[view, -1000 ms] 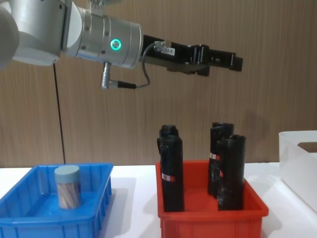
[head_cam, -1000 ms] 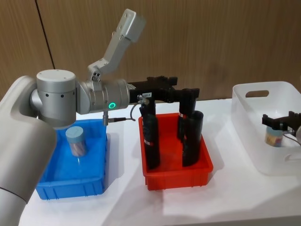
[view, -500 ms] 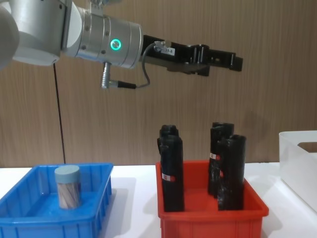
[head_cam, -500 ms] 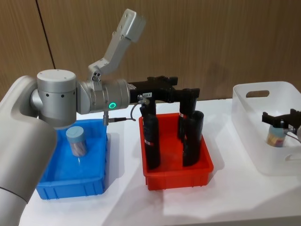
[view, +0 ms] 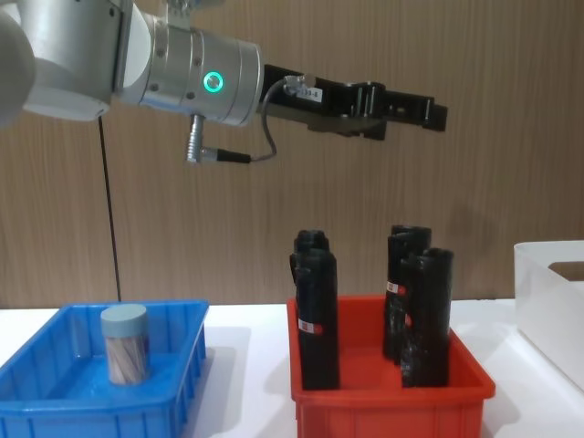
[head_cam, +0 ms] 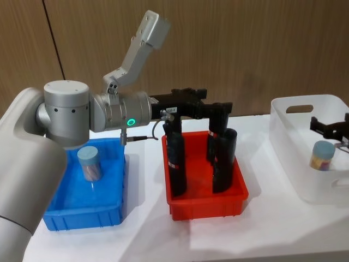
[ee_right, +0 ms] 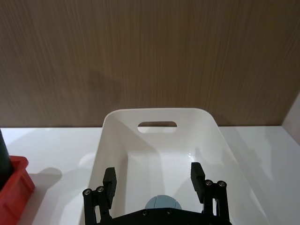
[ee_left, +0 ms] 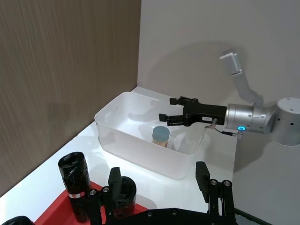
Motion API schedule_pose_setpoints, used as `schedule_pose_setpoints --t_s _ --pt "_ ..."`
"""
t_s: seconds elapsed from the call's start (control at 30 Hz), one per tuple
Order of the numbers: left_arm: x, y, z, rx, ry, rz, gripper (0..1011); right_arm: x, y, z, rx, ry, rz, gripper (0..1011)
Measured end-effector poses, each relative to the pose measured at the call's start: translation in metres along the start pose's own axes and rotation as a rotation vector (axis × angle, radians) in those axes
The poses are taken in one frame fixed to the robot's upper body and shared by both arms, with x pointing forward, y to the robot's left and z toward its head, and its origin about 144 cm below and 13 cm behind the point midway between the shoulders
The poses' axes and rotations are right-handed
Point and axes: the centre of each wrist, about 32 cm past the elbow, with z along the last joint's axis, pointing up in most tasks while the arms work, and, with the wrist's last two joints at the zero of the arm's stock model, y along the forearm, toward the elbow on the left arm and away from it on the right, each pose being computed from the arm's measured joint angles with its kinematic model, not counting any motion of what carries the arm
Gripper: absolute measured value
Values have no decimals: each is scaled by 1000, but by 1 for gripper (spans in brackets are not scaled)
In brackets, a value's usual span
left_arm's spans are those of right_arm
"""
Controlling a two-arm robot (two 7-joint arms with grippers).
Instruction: Pick the cotton swabs from the blue box and place them into the white box.
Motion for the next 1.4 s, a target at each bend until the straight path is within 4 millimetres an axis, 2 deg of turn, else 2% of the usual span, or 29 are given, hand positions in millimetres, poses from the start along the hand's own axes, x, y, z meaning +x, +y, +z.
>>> schedule_pose_setpoints --t_s 0.27,0.57,0.93,1.4 --pt "0 0 0 0 0 0 1000 -6 -24 4 78 0 -6 1002" --pt "-1 1 -5 -1 -6 16 1000 -9 -27 2 84 -5 0 1002" --pt "-11 8 -33 -15 -58 126 1000 -28 -46 -12 120 -28 57 1002" --pt "-33 20 -76 -51 -141 294 1000 -60 -81 -32 178 -47 154 1002"
